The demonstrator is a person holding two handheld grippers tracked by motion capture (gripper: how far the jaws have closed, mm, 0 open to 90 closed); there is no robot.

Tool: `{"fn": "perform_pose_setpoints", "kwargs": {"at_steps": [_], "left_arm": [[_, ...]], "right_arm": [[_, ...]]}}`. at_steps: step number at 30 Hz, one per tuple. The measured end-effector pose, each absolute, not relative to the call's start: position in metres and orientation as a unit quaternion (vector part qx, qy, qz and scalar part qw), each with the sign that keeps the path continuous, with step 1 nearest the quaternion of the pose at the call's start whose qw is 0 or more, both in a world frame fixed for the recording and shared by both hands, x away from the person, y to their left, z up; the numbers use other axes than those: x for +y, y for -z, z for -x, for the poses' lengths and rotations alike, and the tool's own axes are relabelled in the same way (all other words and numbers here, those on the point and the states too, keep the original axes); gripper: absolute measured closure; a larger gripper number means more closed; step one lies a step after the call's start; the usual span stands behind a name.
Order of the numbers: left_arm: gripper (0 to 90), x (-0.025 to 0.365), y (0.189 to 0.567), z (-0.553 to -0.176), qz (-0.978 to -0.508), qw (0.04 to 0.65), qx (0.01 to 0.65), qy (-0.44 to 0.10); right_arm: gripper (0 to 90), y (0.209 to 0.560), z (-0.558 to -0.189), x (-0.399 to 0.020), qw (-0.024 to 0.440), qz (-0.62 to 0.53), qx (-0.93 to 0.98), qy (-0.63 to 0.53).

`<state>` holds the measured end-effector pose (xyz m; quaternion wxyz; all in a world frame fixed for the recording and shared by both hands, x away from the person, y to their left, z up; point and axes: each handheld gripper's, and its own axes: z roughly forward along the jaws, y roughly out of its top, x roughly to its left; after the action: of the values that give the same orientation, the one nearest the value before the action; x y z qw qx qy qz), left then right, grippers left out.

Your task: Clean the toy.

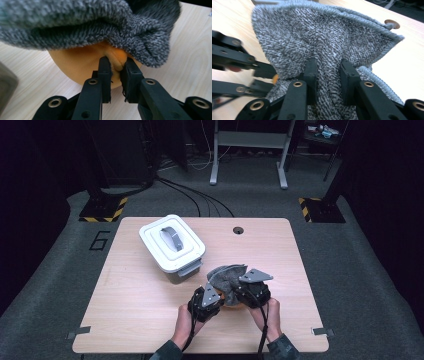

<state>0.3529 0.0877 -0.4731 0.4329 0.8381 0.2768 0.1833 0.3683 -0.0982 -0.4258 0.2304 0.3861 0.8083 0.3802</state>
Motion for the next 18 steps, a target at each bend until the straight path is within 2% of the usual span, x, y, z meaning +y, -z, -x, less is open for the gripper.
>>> {"fn": "perform_pose_setpoints", "kwargs": {"at_steps": [9, 14, 18], "left_arm": [[80.5, 0.090, 0.475, -0.355, -0.831, 0.446, 0.281, -0.176], [80.4, 0.090, 0.476, -0.355, -0.831, 0.449, 0.281, -0.171], [80.2, 0.091, 0.476, -0.355, -0.831, 0.451, 0.279, -0.169]], "right_arm": [[70.5, 0.444, -0.387, -0.140, 0.230, -0.448, 0.787, -0.358], [70.4, 0.464, -0.400, -0.167, 0.209, -0.494, 0.770, -0.345], [70.4, 0.450, -0.391, -0.167, 0.215, -0.489, 0.759, -0.372]]}}
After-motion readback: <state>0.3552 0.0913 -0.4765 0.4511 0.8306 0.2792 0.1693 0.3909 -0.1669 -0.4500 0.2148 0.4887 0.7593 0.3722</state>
